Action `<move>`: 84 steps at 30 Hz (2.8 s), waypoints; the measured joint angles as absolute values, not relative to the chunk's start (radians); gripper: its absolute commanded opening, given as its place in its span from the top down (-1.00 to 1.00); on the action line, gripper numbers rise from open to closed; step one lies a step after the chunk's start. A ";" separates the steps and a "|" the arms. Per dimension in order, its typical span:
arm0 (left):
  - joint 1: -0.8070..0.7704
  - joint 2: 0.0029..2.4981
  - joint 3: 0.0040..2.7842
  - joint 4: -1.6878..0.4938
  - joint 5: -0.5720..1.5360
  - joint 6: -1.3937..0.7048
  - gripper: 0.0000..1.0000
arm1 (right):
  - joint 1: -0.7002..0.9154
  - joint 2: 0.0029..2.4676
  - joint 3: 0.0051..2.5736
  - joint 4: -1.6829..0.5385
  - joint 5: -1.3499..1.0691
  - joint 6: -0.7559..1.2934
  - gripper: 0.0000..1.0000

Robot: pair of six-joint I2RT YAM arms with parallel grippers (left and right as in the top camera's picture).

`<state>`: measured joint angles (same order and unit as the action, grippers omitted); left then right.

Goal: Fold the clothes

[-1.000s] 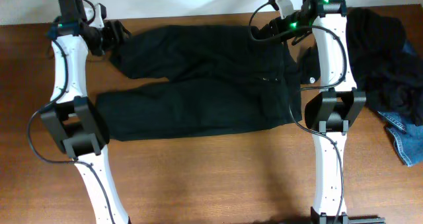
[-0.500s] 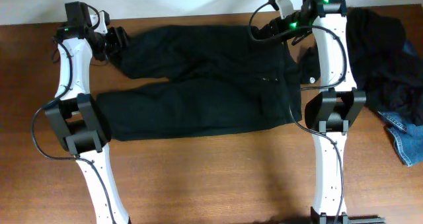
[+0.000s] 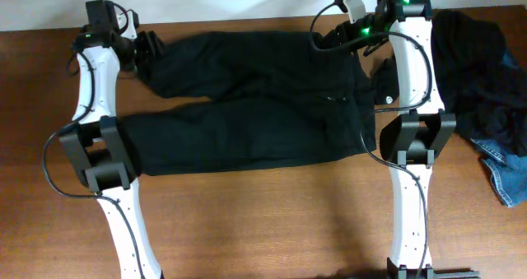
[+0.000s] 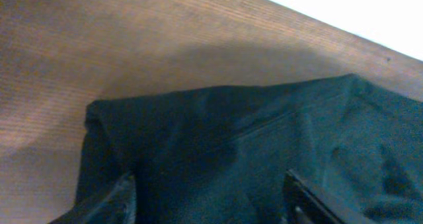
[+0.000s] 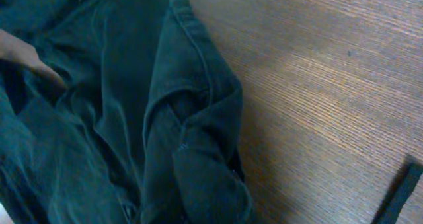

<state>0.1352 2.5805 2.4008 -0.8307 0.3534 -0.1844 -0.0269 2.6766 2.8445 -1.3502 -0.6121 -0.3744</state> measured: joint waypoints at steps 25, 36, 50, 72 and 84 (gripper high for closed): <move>0.132 2.646 2.604 -0.884 0.340 -0.191 0.99 | -0.027 2.666 2.844 -1.357 -0.667 -0.374 0.92; 0.132 2.646 2.892 -1.278 0.339 -0.172 0.99 | -0.027 2.553 2.848 -1.542 -0.789 -0.375 0.92; 0.186 2.646 2.989 -1.635 0.340 0.020 0.99 | -0.027 2.548 2.848 -1.693 -0.833 -0.451 0.92; 0.126 2.640 3.121 -1.454 0.325 0.414 0.99 | -0.027 2.548 2.848 -1.574 -0.745 -1.058 0.92; 0.101 2.589 3.121 -1.570 0.316 0.451 0.99 | -0.027 2.507 2.848 -1.536 -0.791 -1.072 0.93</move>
